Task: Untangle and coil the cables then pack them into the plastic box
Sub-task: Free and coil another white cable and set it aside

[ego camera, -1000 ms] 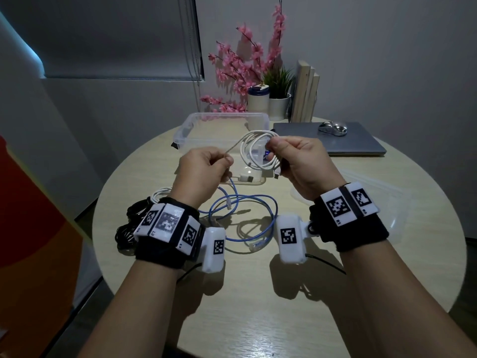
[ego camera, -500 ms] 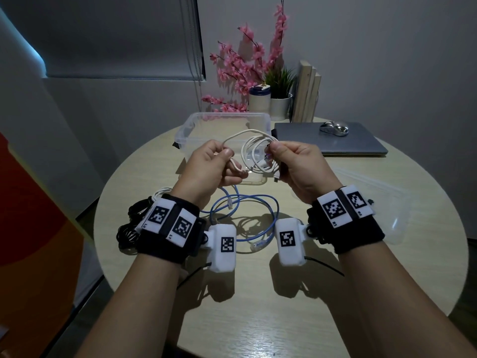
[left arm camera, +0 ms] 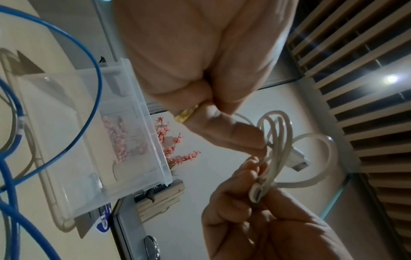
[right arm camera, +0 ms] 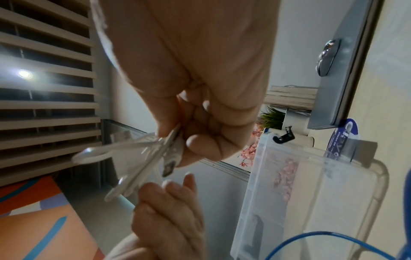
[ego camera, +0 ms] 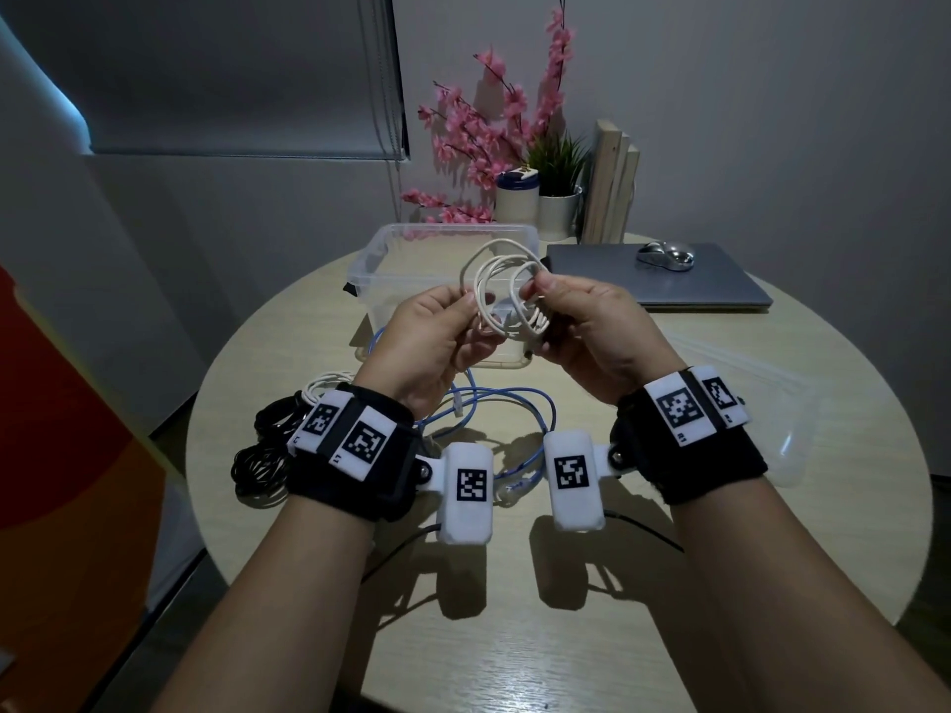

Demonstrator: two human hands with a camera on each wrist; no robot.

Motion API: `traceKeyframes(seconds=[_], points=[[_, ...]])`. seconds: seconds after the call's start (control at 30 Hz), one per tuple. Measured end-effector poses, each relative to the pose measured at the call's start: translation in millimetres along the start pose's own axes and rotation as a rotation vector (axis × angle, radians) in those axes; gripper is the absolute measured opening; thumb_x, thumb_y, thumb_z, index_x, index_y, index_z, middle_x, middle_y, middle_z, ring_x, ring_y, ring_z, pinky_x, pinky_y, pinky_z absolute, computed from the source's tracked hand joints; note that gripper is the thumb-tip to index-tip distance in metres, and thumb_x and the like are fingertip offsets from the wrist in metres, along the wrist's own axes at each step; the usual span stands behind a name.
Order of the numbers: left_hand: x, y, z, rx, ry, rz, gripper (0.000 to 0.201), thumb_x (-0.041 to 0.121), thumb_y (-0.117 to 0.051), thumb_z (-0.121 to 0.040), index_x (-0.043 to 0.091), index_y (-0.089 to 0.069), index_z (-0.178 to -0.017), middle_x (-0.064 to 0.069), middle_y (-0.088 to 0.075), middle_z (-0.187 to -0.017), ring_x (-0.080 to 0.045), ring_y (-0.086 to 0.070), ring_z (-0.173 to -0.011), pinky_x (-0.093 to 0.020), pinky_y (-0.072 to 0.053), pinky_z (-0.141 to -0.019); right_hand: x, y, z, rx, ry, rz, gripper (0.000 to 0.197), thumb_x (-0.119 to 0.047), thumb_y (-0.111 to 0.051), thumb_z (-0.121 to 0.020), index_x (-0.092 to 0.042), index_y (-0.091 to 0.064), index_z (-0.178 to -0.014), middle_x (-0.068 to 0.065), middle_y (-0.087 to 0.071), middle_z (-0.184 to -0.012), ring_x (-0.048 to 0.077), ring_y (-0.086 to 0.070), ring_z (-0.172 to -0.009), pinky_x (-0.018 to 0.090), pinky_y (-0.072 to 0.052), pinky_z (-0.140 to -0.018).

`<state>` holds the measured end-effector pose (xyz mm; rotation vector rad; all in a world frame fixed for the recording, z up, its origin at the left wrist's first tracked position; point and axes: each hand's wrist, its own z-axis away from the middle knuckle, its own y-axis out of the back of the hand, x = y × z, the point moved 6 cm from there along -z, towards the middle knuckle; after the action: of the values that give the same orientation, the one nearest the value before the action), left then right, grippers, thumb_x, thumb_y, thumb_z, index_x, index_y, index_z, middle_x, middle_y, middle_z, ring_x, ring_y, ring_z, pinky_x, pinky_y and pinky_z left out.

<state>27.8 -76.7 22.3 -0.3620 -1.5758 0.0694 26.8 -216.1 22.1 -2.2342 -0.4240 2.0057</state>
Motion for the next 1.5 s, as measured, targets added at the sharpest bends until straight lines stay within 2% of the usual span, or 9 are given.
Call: traceKeyframes(seconds=[0.17,0.37,0.47,0.67,0.73,0.8,0.97,1.17,1.5], points=[[-2,-3,2,-0.087,0.021,-0.146,0.014,0.013,-0.056,-0.094,0.010,-0.069,-0.089,-0.004,-0.066,-0.070,-0.011,-0.057,-0.055,-0.018,-0.049,-0.051,-3,2,-2,0.082,0.050,0.124,0.022,-0.016,-0.056,-0.093,-0.011,-0.069,-0.077,0.004,-0.063,-0.065,0.017,-0.054,-0.062,0.032,-0.039,-0.066],[-1,3,0,0.012,0.002,-0.026,0.013,0.005,-0.056,-0.092,-0.003,-0.066,-0.096,-0.008,-0.068,-0.072,-0.011,-0.062,-0.057,-0.018,-0.052,-0.053,-2,2,-3,0.110,0.149,0.312,0.023,-0.019,-0.061,-0.091,0.002,-0.072,-0.092,0.018,-0.063,-0.075,0.016,-0.052,-0.056,0.025,-0.038,-0.049],[1,1,-1,-0.001,0.019,-0.030,0.015,0.007,-0.057,-0.092,-0.003,-0.066,-0.099,-0.009,-0.069,-0.075,-0.012,-0.063,-0.059,-0.020,-0.054,-0.057,-2,1,-4,0.128,0.155,0.344,0.018,-0.018,-0.063,-0.090,-0.004,-0.072,-0.085,0.013,-0.065,-0.071,0.015,-0.051,-0.053,0.023,-0.036,-0.046],[-7,-2,5,-0.071,0.149,-0.061,0.044,0.042,-0.035,-0.100,0.016,-0.069,-0.093,0.003,-0.071,-0.074,-0.011,-0.062,-0.080,-0.035,-0.039,-0.083,-6,9,-5,0.229,0.140,0.363,0.019,-0.015,-0.061,-0.091,-0.013,-0.070,-0.074,0.007,-0.062,-0.064,0.018,-0.052,-0.055,0.022,-0.037,-0.047],[-7,-5,7,-0.094,0.139,-0.117,0.034,0.042,-0.043,-0.097,0.017,-0.066,-0.091,0.005,-0.068,-0.076,-0.011,-0.059,-0.079,-0.035,-0.040,-0.082,-7,10,-4,0.245,0.150,0.362,0.018,-0.016,-0.061,-0.090,-0.012,-0.069,-0.074,0.007,-0.062,-0.063,0.014,-0.052,-0.050,0.021,-0.036,-0.046],[-9,-10,9,-0.121,0.141,-0.164,0.011,0.021,-0.055,-0.095,0.015,-0.059,-0.087,0.001,-0.064,-0.074,-0.011,-0.060,-0.073,-0.034,-0.046,-0.079,-7,11,-4,0.253,0.167,0.364,0.018,-0.016,-0.062,-0.090,-0.012,-0.069,-0.073,0.007,-0.062,-0.064,0.014,-0.052,-0.050,0.022,-0.037,-0.046],[-11,-15,9,-0.088,0.171,-0.056,0.016,-0.007,-0.055,-0.090,0.007,-0.047,-0.089,-0.011,-0.058,-0.072,-0.014,-0.062,-0.058,-0.020,-0.056,-0.060,-8,10,-4,0.257,0.208,0.343,0.020,-0.015,-0.061,-0.090,-0.012,-0.068,-0.072,0.004,-0.061,-0.064,0.020,-0.054,-0.054,0.031,-0.043,-0.054],[-15,-22,12,-0.042,0.255,-0.019,0.012,-0.001,-0.041,-0.095,-0.002,-0.051,-0.088,-0.016,-0.059,-0.074,-0.014,-0.063,-0.049,-0.021,-0.057,-0.055,-8,4,-2,0.202,0.236,0.322,0.016,-0.010,-0.060,-0.090,-0.010,-0.069,-0.077,0.009,-0.061,-0.069,0.021,-0.057,-0.058,0.030,-0.048,-0.055],[-19,-13,10,-0.148,0.209,-0.265,0.020,-0.004,-0.065,-0.084,0.009,-0.049,-0.082,-0.014,-0.069,-0.077,-0.017,-0.062,-0.056,-0.021,-0.052,-0.049,-15,17,-4,0.300,0.303,0.294,0.015,-0.011,-0.059,-0.092,-0.011,-0.070,-0.081,0.016,-0.063,-0.072,0.024,-0.057,-0.064,0.028,-0.050,-0.056]])
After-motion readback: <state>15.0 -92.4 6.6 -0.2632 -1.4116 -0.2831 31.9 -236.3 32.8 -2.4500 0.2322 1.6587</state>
